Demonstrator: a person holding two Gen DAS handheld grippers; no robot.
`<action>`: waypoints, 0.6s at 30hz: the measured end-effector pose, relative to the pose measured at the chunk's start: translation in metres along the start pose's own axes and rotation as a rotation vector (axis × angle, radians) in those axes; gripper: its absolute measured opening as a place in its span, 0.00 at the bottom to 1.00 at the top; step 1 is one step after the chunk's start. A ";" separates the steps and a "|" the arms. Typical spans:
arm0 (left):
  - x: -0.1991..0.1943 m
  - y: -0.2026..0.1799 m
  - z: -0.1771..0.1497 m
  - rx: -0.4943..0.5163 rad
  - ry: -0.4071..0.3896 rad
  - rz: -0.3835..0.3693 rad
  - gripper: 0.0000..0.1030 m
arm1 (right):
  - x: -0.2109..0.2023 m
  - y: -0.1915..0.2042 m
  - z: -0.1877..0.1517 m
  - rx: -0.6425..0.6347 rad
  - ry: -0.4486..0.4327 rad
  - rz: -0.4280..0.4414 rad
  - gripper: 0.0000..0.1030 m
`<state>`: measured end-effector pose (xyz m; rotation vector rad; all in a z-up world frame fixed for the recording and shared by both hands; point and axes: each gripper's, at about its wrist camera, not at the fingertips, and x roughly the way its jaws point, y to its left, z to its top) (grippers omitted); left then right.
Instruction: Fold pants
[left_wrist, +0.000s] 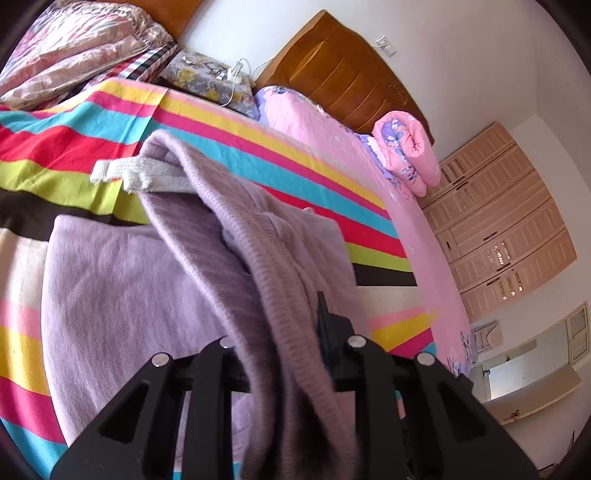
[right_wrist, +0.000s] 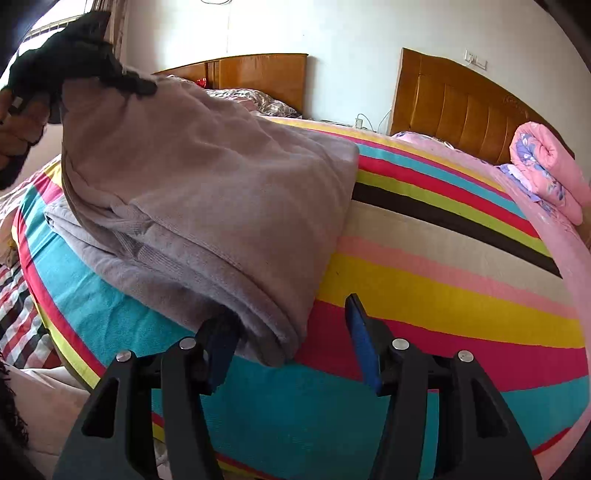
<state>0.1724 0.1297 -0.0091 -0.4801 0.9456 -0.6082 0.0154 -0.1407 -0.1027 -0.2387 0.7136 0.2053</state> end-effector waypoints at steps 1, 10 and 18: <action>-0.015 -0.007 0.002 0.016 -0.032 -0.021 0.21 | -0.001 0.002 0.000 -0.016 0.002 -0.008 0.53; -0.034 0.098 -0.044 -0.140 0.049 0.203 0.22 | 0.003 -0.001 -0.002 0.008 0.011 0.007 0.69; -0.039 0.111 -0.058 -0.125 -0.050 0.222 0.51 | -0.004 -0.011 0.001 0.011 0.053 0.112 0.70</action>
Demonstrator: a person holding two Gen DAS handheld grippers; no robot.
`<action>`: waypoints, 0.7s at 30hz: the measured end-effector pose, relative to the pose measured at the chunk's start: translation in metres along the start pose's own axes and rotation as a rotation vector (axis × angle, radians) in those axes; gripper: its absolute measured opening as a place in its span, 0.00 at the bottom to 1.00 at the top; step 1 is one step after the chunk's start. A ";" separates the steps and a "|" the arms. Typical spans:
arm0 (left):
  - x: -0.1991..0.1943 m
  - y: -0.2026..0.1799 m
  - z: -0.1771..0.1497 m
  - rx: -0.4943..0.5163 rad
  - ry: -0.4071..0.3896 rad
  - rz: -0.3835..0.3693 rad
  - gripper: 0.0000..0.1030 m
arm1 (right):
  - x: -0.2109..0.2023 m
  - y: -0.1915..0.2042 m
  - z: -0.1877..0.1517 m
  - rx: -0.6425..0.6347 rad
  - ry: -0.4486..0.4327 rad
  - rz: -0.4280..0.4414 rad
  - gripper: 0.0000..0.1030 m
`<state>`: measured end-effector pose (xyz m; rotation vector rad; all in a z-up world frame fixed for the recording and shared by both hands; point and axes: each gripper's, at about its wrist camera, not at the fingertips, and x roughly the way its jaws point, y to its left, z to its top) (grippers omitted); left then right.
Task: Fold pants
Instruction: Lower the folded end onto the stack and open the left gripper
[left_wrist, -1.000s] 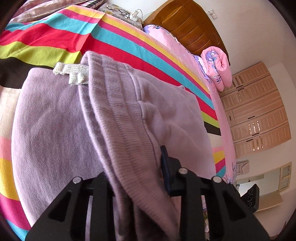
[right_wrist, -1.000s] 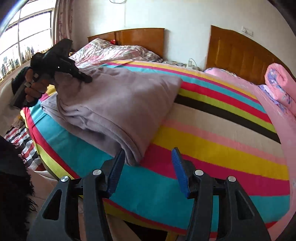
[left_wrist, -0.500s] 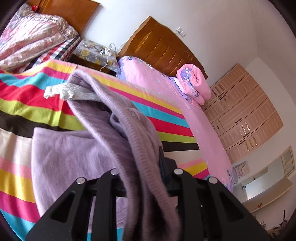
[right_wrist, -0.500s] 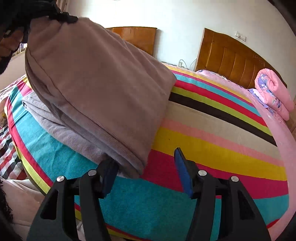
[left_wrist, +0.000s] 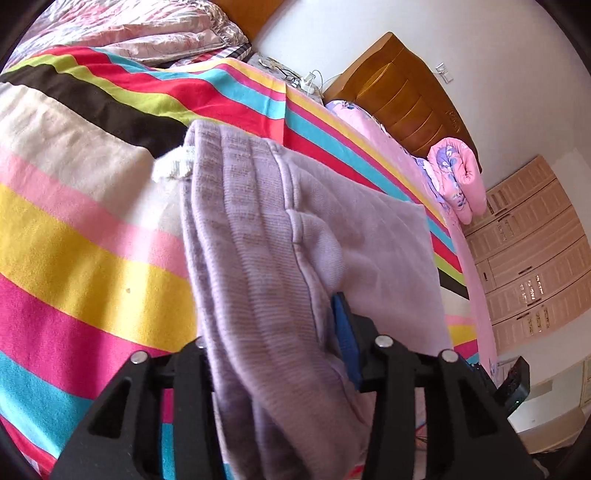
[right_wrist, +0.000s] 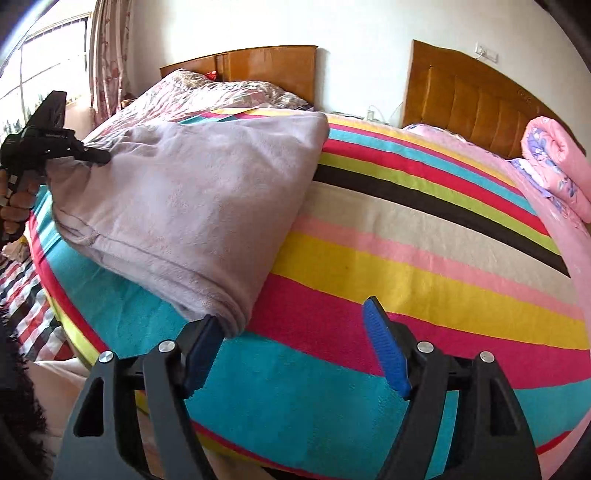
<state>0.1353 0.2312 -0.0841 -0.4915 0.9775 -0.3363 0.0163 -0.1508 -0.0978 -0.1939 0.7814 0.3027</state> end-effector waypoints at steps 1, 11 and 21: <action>-0.008 -0.005 0.000 0.024 -0.032 0.060 0.62 | -0.005 -0.003 0.001 -0.004 0.004 0.042 0.70; -0.018 -0.129 -0.037 0.479 -0.162 0.289 0.87 | -0.023 0.023 0.058 -0.071 -0.156 0.241 0.61; 0.036 -0.099 -0.056 0.514 -0.064 0.376 0.88 | 0.017 0.050 0.049 -0.209 -0.028 0.315 0.61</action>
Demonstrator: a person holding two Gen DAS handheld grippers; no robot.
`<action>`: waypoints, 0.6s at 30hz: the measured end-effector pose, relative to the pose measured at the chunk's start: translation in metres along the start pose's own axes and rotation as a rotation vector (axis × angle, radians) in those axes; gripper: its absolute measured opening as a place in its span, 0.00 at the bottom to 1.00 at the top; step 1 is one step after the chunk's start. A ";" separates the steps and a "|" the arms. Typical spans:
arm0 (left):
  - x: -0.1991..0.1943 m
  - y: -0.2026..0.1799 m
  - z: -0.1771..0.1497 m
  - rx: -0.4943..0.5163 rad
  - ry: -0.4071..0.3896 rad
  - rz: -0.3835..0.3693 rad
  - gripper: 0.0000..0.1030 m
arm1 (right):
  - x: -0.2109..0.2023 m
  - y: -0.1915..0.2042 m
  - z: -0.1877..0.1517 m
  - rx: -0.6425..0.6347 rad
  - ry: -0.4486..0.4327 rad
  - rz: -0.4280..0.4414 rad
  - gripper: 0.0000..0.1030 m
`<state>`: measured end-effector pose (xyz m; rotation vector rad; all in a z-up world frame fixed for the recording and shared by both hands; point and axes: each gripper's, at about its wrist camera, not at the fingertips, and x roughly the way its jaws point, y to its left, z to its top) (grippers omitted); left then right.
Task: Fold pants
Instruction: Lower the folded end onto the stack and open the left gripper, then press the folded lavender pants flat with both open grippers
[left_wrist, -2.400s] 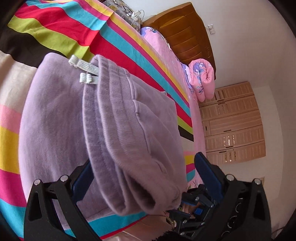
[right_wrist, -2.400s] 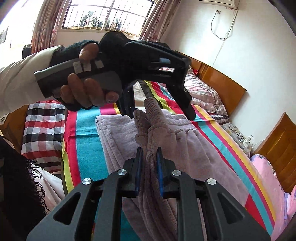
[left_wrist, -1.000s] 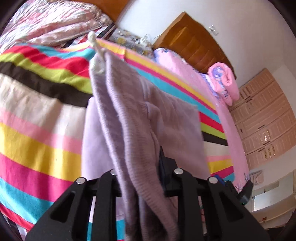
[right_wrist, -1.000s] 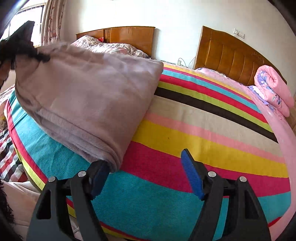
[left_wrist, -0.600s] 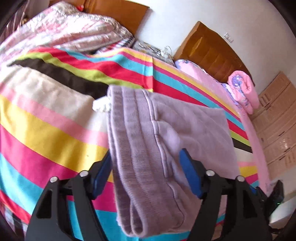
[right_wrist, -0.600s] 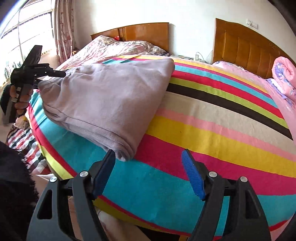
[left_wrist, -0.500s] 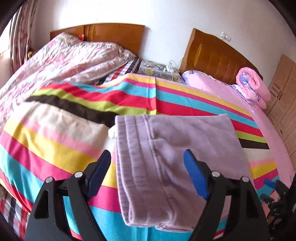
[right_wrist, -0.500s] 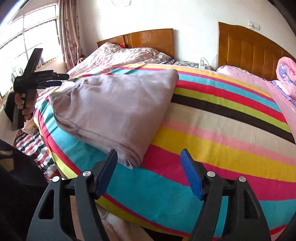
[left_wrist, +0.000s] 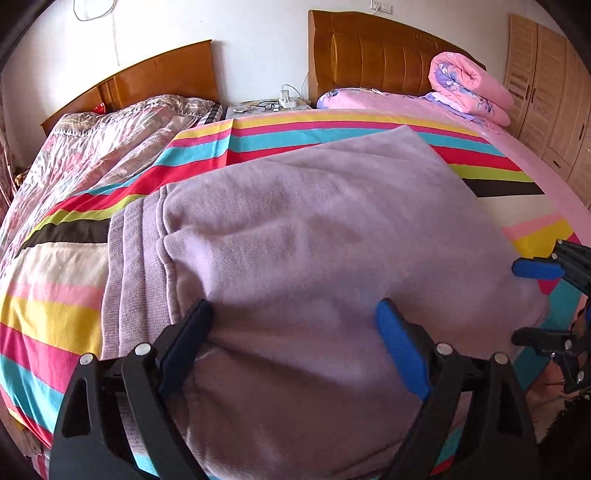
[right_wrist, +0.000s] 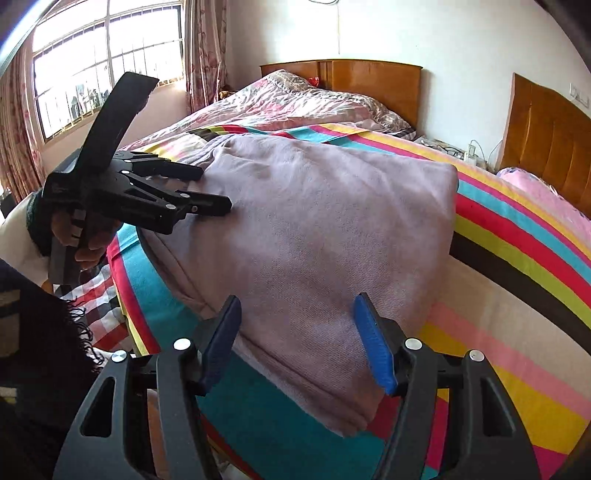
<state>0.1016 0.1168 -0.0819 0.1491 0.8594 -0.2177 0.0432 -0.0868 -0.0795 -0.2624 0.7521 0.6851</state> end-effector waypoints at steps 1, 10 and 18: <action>-0.001 -0.001 0.003 0.013 0.037 0.001 0.88 | -0.003 -0.003 0.003 -0.004 0.019 0.023 0.61; -0.020 0.014 0.074 -0.014 -0.095 0.043 0.95 | 0.000 -0.087 0.080 0.041 -0.088 0.106 0.61; 0.036 0.036 0.056 -0.111 -0.023 0.040 0.97 | 0.078 -0.111 0.112 0.005 0.042 0.193 0.64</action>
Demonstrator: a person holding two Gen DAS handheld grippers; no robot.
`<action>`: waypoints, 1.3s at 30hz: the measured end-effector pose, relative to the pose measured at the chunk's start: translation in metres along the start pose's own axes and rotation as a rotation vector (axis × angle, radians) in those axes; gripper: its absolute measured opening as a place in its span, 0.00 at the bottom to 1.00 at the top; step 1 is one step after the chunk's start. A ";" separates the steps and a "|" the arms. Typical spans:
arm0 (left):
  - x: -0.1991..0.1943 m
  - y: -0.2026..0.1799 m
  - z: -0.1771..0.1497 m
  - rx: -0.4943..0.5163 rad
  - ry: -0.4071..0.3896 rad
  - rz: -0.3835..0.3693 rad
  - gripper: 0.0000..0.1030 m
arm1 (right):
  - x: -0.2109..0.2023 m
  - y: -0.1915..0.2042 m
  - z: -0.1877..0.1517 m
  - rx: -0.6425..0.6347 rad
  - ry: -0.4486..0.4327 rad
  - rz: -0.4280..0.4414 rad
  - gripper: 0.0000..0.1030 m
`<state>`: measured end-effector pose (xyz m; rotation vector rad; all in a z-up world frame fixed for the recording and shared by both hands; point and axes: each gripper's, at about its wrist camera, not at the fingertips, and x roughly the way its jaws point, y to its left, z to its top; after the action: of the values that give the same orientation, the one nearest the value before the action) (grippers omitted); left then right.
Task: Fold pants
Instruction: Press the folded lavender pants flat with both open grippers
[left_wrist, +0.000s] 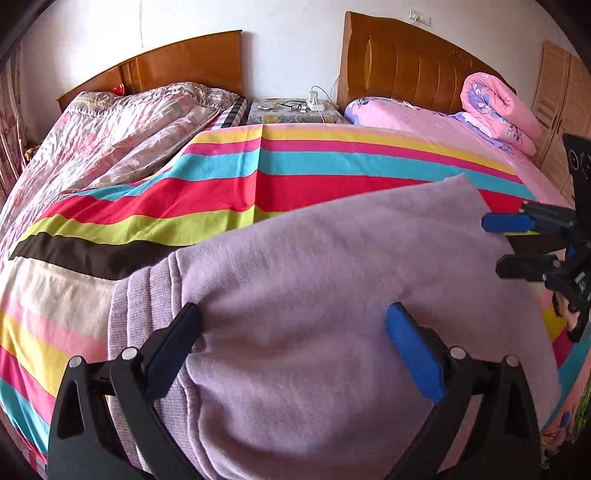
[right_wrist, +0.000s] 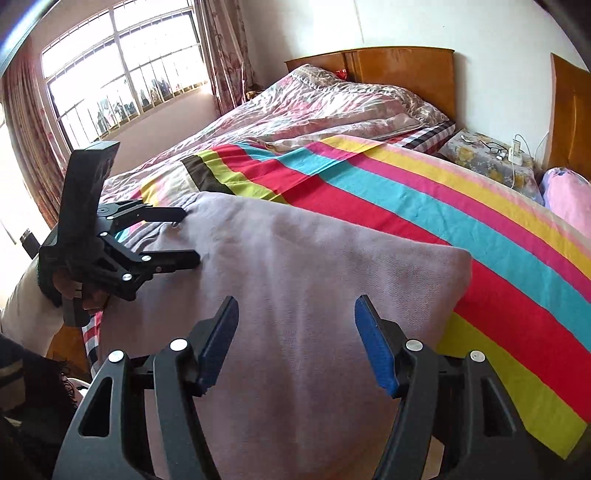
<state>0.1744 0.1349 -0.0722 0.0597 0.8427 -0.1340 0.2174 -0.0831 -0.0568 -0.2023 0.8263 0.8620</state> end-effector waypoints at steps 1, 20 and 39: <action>-0.003 -0.001 -0.003 0.009 -0.021 0.000 0.98 | 0.005 -0.010 -0.001 0.015 0.007 -0.006 0.65; 0.000 -0.002 -0.004 0.016 -0.021 -0.011 0.99 | 0.018 -0.049 0.042 0.082 -0.070 -0.209 0.72; -0.018 -0.003 -0.008 -0.009 -0.060 -0.033 0.98 | 0.073 0.037 0.108 -0.173 0.052 -0.108 0.79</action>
<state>0.1561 0.1340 -0.0638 0.0328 0.7842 -0.1624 0.2776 0.0357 -0.0298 -0.4193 0.7818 0.8291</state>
